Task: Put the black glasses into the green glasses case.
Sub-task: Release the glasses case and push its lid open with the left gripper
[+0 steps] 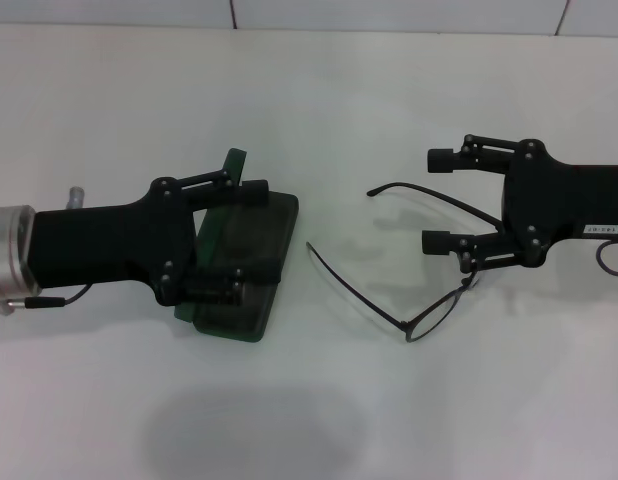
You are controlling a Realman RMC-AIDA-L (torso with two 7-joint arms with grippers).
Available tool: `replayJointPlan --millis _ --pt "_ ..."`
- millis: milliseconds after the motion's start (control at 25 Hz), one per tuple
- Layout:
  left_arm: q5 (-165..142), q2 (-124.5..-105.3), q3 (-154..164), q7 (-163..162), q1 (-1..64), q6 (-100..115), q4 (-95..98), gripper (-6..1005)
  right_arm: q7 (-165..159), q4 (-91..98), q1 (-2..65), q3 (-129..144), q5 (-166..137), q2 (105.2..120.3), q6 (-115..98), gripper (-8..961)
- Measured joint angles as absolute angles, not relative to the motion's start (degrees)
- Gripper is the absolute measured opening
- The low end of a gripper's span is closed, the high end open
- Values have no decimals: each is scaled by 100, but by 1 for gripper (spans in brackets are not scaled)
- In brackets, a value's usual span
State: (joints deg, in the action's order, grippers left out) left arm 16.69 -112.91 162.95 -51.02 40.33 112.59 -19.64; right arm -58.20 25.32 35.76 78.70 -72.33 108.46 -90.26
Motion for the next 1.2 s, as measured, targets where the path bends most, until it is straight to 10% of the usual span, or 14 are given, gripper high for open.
replayJointPlan --millis 920,1200 --pt "1974 -11403 16301 -8253 4738 10516 -4140 850 -5828 2673 3613 7816 -7392 10769 -8964 883" --pt "1089 -11924 16304 -8714 5163 10442 -5294 838 -5771 2669 3494 7688 -7393 10765 -8912 883"
